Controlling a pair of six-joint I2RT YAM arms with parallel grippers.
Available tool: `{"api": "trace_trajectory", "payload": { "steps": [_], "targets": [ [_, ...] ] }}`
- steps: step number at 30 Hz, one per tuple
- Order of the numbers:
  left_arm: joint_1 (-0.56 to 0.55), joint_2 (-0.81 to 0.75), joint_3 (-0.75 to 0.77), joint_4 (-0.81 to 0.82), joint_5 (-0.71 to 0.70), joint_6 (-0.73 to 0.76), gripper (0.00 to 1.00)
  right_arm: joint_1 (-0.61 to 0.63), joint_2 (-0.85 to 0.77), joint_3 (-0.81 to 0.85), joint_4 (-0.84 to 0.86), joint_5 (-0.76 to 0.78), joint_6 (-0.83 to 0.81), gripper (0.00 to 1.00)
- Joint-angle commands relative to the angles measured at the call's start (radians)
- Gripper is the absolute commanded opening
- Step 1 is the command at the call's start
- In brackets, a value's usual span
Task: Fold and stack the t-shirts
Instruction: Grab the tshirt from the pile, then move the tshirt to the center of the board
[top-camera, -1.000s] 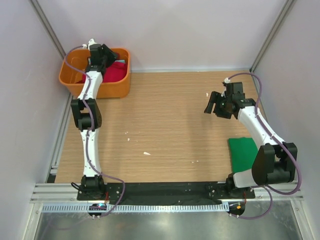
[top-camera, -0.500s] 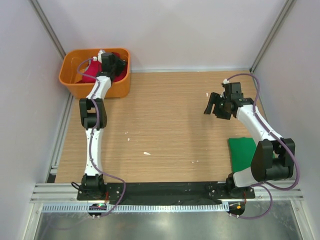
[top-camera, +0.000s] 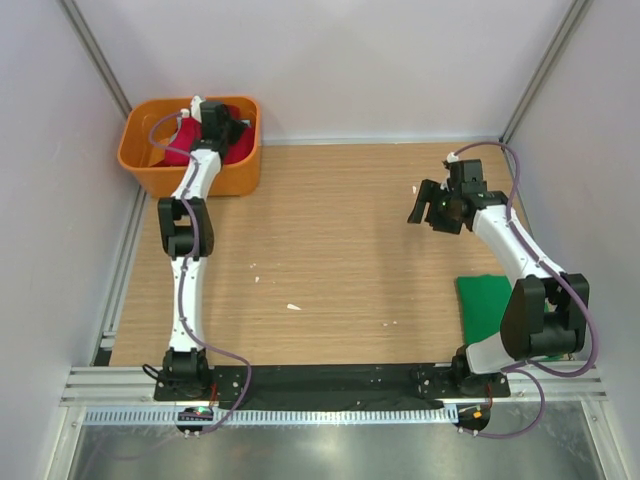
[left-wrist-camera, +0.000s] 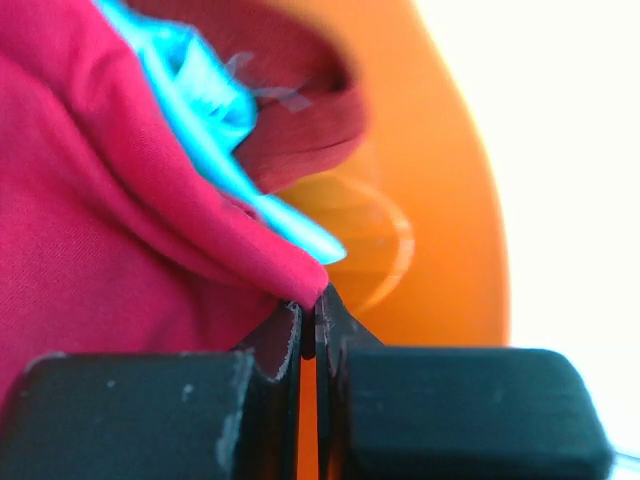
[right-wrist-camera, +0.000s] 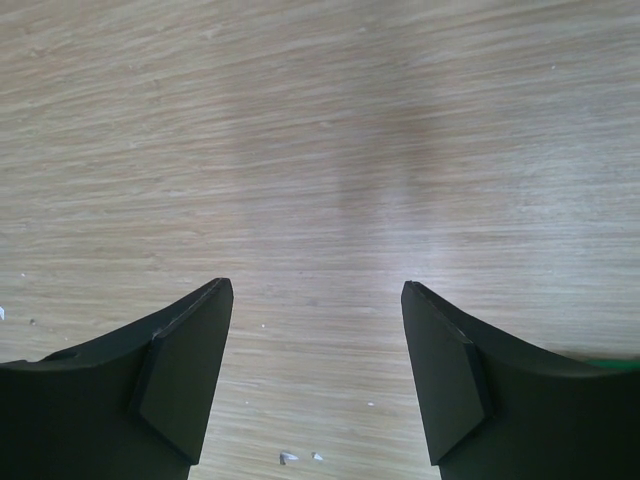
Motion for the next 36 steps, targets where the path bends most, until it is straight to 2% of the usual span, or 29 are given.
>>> {"api": "trace_trajectory", "payload": {
  "steps": [1, 5, 11, 15, 18, 19, 22, 24, 25, 27, 28, 29, 30, 31, 33, 34, 36],
  "targets": [
    [0.008, -0.191, 0.075, 0.026, -0.064, 0.073, 0.0, 0.001, -0.004, 0.056, 0.006, 0.007, 0.016, 0.74],
    [-0.024, -0.382, 0.074, 0.021, -0.058, 0.234, 0.0, 0.001, 0.047, 0.085, -0.045, 0.008, 0.045, 0.72],
    [-0.061, -0.622, 0.067, -0.029, -0.043, 0.338, 0.0, 0.014, 0.021, 0.096, -0.131, -0.023, 0.06, 0.72],
    [-0.108, -0.821, 0.067, -0.051, -0.032, 0.339, 0.0, 0.026, -0.073, 0.054, -0.128, -0.039, 0.057, 0.72],
    [-0.145, -0.915, 0.038, -0.054, -0.014, 0.296, 0.0, 0.031, -0.11, 0.028, -0.134, -0.051, 0.049, 0.72],
    [-0.176, -0.973, 0.006, -0.051, 0.023, 0.245, 0.0, 0.031, -0.129, 0.022, -0.135, -0.052, 0.048, 0.72],
    [-0.24, -1.102, -0.073, -0.074, 0.063, 0.237, 0.0, 0.032, -0.174, -0.006, -0.14, -0.066, 0.048, 0.72],
    [-0.292, -1.196, -0.255, -0.077, 0.084, 0.213, 0.02, 0.037, -0.2, -0.03, -0.143, -0.08, 0.053, 0.72],
    [-0.309, -1.295, -0.42, -0.083, 0.095, 0.207, 0.07, 0.037, -0.225, -0.042, -0.14, -0.081, 0.056, 0.72],
    [-0.378, -1.395, -0.613, -0.1, 0.079, 0.185, 0.17, 0.04, -0.249, -0.084, -0.135, -0.092, 0.072, 0.72],
    [-0.407, -1.456, -0.82, -0.118, 0.05, 0.17, 0.41, 0.041, -0.258, -0.096, -0.134, -0.112, 0.079, 0.73],
    [-0.443, -1.554, -0.93, -0.123, 0.051, 0.145, 0.7, 0.043, -0.277, -0.122, -0.134, -0.121, 0.083, 0.73],
    [-0.452, -1.602, -1.024, -0.152, 0.048, 0.121, 0.93, 0.052, -0.286, -0.134, -0.134, -0.127, 0.091, 0.75],
    [-0.457, -1.642, -1.174, -0.249, 0.048, 0.107, 0.94, 0.058, -0.295, -0.147, -0.137, -0.149, 0.098, 0.75],
    [-0.46, -1.748, -1.287, -0.357, 0.03, 0.105, 1.0, 0.09, -0.323, -0.18, -0.149, -0.158, 0.106, 0.75],
    [-0.46, -1.776, -1.366, -0.468, 0.011, 0.107, 0.99, 0.106, -0.331, -0.191, -0.154, -0.166, 0.112, 0.74],
    [-0.46, -1.848, -1.431, -0.547, 0.002, 0.095, 0.93, 0.153, -0.357, -0.228, -0.146, -0.181, 0.128, 0.71]
  ]
}}
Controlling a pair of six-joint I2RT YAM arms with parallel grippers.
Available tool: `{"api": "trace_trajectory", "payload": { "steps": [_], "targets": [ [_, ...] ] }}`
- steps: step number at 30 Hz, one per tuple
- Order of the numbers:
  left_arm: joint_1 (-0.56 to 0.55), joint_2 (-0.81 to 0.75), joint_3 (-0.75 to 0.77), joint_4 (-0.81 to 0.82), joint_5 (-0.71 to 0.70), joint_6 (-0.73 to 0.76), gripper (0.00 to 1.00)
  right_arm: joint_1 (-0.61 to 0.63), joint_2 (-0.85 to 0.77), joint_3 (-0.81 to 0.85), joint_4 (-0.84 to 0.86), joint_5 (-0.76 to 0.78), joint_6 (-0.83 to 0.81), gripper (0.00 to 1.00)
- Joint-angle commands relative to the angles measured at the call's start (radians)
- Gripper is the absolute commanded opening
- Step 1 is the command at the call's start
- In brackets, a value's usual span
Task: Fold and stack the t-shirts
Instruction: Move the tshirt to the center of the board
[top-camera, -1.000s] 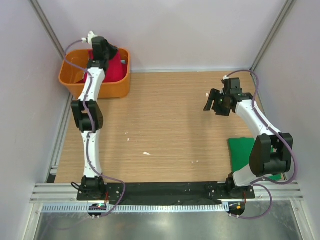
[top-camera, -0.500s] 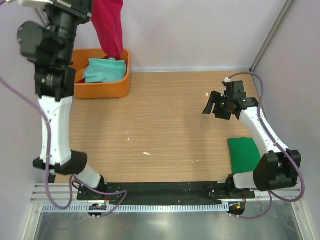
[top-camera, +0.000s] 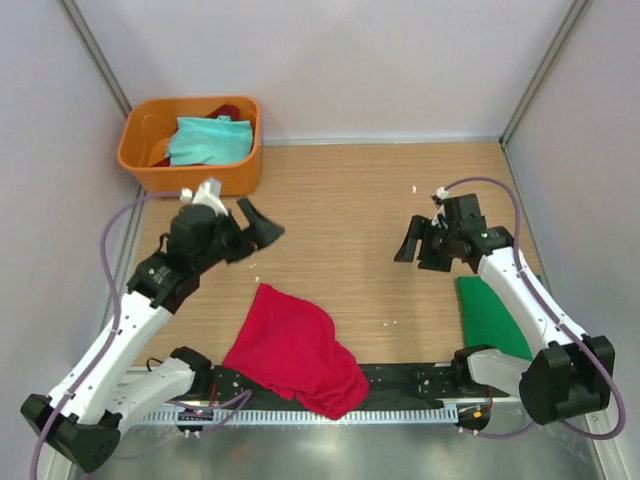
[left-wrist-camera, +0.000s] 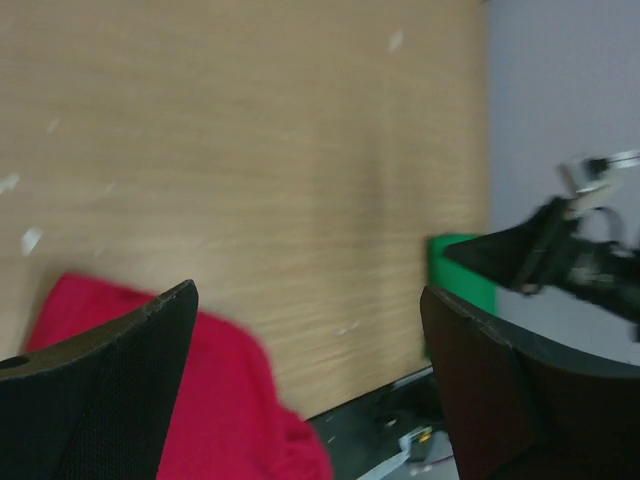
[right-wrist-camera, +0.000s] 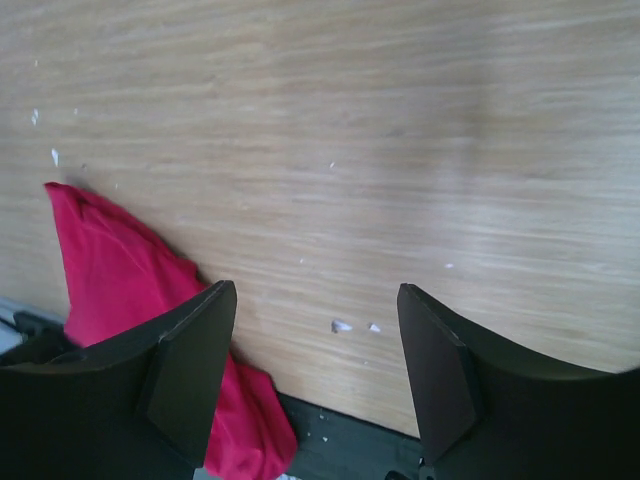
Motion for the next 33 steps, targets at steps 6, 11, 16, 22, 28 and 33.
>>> {"api": "trace_trajectory", "payload": {
  "steps": [6, 11, 16, 22, 28, 33],
  "targets": [
    [-0.005, -0.149, -0.22, -0.382, 0.016, -0.095, 0.91, 0.347, -0.049, -0.159, 0.165, -0.191, 0.097, 0.77],
    [-0.031, -0.076, -0.247, -0.406, 0.02, -0.113, 0.88, 0.631, 0.076, -0.201, 0.286, -0.166, 0.156, 0.77],
    [-0.037, -0.062, -0.238, -0.379, 0.01, -0.119, 0.85, 0.757, 0.21, -0.181, 0.432, -0.155, 0.224, 0.67],
    [-0.037, -0.042, -0.211, -0.386, 0.012, -0.12, 0.84, 0.789, 0.38, -0.097, 0.488, -0.185, 0.215, 0.23],
    [-0.037, -0.06, -0.137, -0.463, -0.091, -0.086, 0.84, 0.786, 0.347, 0.181, 0.129, 0.289, 0.075, 0.01],
    [-0.037, -0.114, -0.062, -0.527, -0.21, -0.095, 0.86, 0.785, 0.33, 0.654, -0.052, 0.526, -0.033, 0.01]
  ]
}}
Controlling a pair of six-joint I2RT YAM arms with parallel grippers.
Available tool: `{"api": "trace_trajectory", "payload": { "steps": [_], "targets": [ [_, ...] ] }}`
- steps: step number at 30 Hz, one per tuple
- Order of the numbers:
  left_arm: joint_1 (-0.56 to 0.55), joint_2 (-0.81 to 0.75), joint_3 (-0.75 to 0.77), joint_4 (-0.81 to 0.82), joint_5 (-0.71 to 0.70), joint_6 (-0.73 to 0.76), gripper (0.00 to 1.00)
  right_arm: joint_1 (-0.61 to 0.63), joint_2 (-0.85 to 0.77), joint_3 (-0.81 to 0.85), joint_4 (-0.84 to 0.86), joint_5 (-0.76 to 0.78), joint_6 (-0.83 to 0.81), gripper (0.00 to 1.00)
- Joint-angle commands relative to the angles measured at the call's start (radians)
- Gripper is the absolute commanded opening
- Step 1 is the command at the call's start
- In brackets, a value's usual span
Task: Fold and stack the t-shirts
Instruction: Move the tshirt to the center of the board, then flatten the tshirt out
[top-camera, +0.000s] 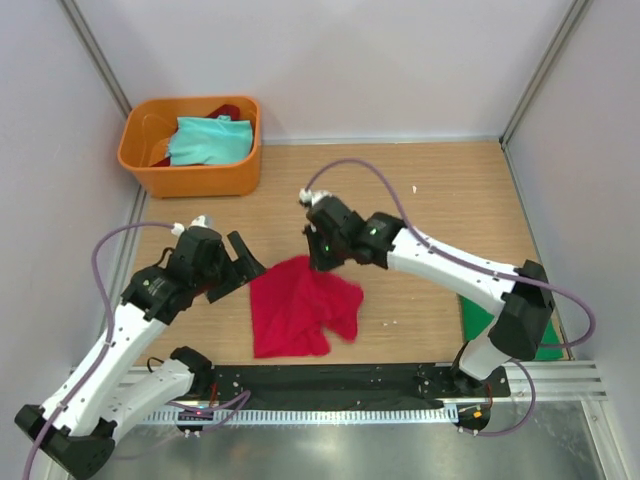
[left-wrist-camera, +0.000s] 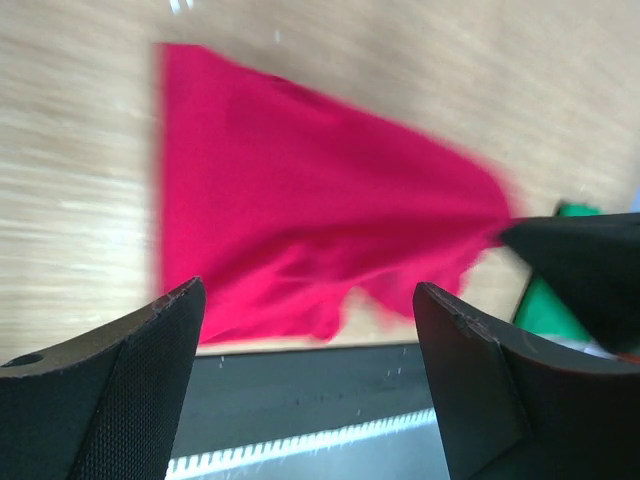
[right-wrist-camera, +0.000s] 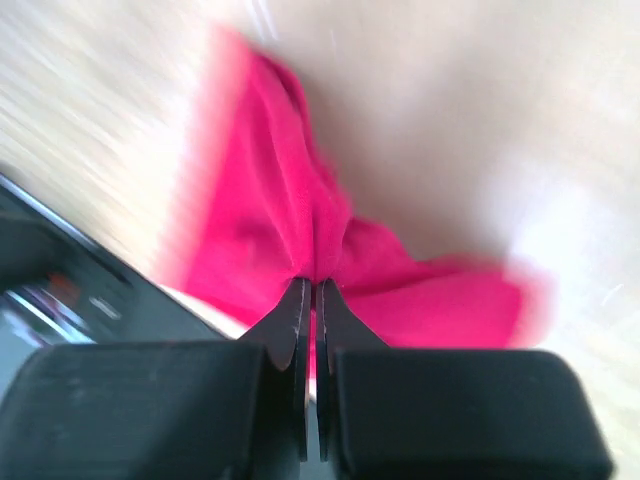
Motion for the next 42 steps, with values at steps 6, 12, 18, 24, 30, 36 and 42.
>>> {"api": "trace_trajectory", "payload": {
  "steps": [6, 12, 18, 24, 30, 36, 42],
  "targets": [
    [-0.001, -0.17, 0.115, -0.043, -0.264, 0.011, 0.87, 0.041, -0.118, 0.556, -0.122, 0.215, -0.047, 0.01],
    [-0.001, -0.192, 0.115, -0.06, -0.284, 0.025, 0.9, 0.048, -0.273, 0.137, -0.002, 0.036, 0.025, 0.01],
    [-0.001, -0.18, 0.078, -0.072, -0.24, 0.025, 1.0, 0.038, -0.492, -0.431, 0.118, 0.013, 0.225, 0.51],
    [-0.001, -0.08, -0.017, 0.101, -0.068, 0.067, 0.9, -0.133, -0.577, -0.571, 0.073, 0.031, 0.231, 0.55],
    [-0.004, 0.279, 0.038, 0.302, 0.176, 0.195, 0.76, -0.337, -0.392, -0.456, 0.085, -0.118, 0.128, 0.56],
    [-0.042, 0.705, 0.193, 0.392, 0.323, 0.271, 0.64, -0.345, -0.12, -0.327, 0.171, -0.269, 0.068, 0.56],
    [-0.042, 0.895, 0.234, 0.48, 0.337, 0.24, 0.61, -0.347, -0.023, -0.278, 0.162, -0.262, 0.05, 0.51]
  ]
}}
